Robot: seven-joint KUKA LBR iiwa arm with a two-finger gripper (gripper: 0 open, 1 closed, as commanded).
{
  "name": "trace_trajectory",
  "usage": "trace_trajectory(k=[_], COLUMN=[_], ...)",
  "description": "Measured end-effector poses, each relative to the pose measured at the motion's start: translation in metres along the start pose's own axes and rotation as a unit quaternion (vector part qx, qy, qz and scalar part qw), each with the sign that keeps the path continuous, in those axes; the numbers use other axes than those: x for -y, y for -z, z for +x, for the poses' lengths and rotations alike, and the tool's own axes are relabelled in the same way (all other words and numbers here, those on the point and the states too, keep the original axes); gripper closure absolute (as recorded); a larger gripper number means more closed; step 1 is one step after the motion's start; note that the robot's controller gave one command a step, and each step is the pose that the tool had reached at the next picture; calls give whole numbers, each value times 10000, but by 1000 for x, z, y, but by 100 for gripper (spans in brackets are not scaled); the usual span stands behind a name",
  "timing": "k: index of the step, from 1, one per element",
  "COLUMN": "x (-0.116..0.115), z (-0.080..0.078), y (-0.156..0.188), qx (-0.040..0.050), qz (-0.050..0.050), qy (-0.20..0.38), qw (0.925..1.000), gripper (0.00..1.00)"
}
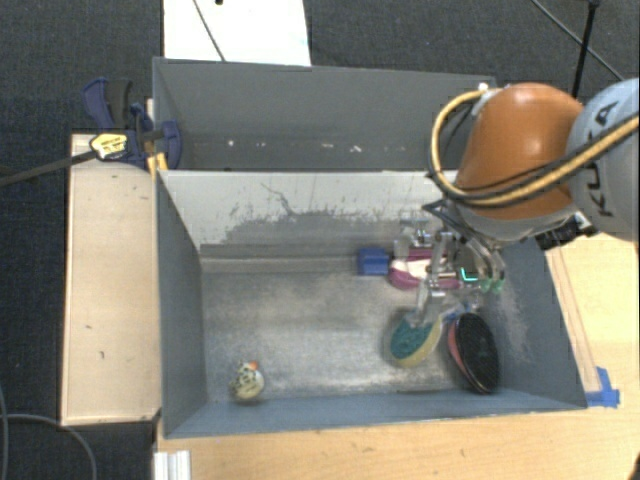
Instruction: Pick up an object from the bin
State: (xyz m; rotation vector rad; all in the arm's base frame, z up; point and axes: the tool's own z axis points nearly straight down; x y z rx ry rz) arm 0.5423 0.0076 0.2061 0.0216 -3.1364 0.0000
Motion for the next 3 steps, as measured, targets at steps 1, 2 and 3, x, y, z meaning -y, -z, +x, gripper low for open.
trace_trajectory(k=[1,2,3], x=[39,37,63], z=[43,40,-19], y=[-116,-111,30], qx=[-6,26,90], qz=[-3,0,16], qy=[449,455,916], qw=[9990,9990,9958], gripper=[0,100,100])
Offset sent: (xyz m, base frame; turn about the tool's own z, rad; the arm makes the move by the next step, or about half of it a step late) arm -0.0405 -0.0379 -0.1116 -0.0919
